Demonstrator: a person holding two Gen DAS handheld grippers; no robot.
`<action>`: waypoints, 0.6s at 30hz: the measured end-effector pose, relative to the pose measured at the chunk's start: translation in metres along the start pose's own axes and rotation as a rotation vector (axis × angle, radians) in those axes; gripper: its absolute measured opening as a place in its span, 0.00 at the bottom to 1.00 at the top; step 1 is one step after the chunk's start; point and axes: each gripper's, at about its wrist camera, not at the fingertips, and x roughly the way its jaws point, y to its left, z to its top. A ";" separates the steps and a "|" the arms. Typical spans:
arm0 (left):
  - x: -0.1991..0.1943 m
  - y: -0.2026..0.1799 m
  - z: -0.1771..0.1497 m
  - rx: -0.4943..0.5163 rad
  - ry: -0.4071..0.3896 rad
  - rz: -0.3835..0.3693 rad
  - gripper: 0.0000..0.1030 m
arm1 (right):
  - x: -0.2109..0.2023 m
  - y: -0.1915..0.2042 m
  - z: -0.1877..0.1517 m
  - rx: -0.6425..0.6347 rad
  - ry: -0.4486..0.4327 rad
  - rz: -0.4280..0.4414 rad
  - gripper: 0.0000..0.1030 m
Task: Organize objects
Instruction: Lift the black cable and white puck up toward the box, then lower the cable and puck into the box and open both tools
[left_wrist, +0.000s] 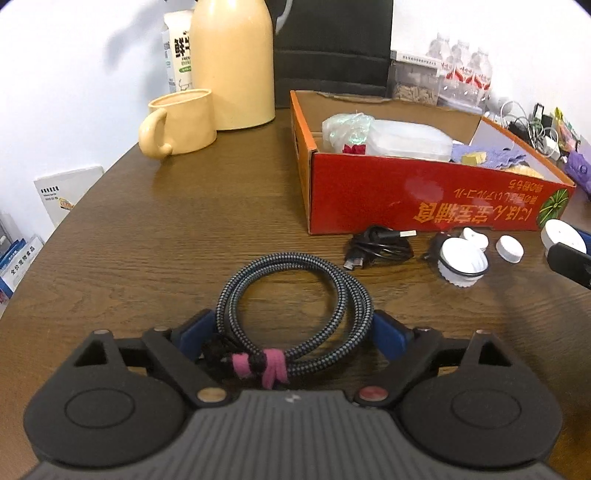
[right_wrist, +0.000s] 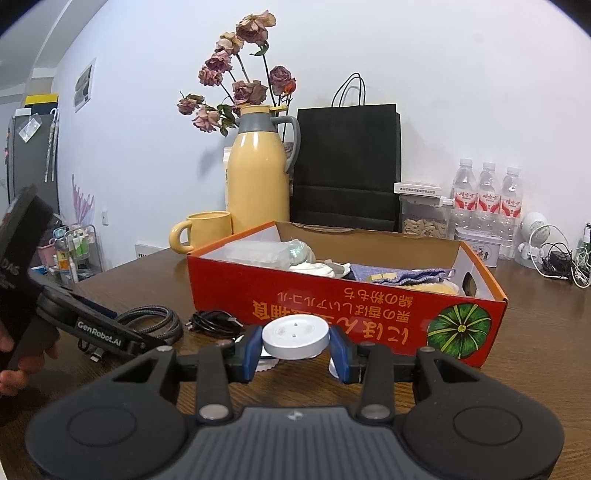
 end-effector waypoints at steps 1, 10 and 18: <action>-0.001 -0.001 -0.002 -0.004 -0.007 -0.001 0.87 | -0.001 -0.001 0.000 0.002 -0.001 -0.001 0.37; -0.018 -0.013 0.001 -0.031 -0.056 -0.031 0.85 | -0.007 -0.003 -0.003 0.006 -0.012 -0.004 0.37; -0.046 -0.032 0.025 -0.037 -0.177 -0.074 0.85 | -0.012 -0.003 0.001 -0.011 -0.068 -0.009 0.37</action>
